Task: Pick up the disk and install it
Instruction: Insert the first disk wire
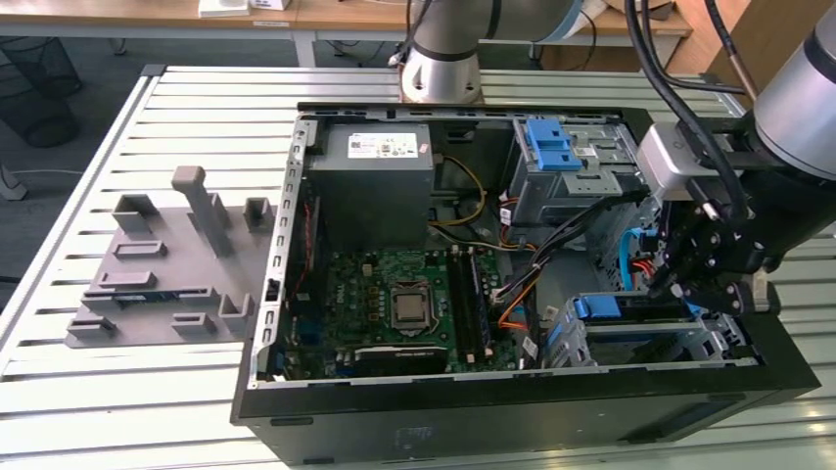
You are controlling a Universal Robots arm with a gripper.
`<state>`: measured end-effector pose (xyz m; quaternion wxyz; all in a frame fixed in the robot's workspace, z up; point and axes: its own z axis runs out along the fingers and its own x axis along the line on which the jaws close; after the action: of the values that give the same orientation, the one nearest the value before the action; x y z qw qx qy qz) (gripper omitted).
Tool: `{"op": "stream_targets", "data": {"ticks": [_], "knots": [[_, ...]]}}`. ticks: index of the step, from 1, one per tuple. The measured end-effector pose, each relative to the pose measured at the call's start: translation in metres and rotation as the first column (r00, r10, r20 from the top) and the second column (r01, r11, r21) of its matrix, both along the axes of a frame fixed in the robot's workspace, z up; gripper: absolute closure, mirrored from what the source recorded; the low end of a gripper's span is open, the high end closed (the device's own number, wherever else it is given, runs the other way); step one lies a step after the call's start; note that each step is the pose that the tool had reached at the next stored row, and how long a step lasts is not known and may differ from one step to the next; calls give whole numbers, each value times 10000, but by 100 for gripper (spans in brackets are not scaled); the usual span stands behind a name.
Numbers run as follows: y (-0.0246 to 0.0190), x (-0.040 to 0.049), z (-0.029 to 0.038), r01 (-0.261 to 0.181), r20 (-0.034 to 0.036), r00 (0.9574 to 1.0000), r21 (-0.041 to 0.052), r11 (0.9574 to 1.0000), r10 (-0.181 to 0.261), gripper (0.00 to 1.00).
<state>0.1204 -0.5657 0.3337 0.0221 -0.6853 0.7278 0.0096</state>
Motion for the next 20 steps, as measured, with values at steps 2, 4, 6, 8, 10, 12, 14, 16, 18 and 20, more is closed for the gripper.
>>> {"op": "stream_targets", "data": {"ticks": [2, 4, 6, 8, 10, 12, 14, 16, 18, 20], "knots": [[0, 0, -1, 25, -18, 10000, 0, 10000, -25, 84], [0, 0, -1, 43, -32, 10000, 2, 10000, -43, 84], [0, 5, 1, 61, -47, 10000, 4, 10000, -61, 84], [0, 13, 4, 84, -60, 9999, 4, 10000, -84, 84], [1, 21, 8, 105, -69, 9999, 3, 9999, -105, 84], [2, 22, 15, 117, -70, 9999, 2, 9999, -117, 84], [3, 23, 20, 121, -71, 9999, 4, 9999, -121, 84], [3, 27, 24, 134, -78, 9999, 2, 9999, -134, 84], [4, 32, 27, 157, -109, 9998, 0, 9999, -157, 84], [3, 43, 27, 173, -176, 9997, -2, 9999, -173, 84]]}}
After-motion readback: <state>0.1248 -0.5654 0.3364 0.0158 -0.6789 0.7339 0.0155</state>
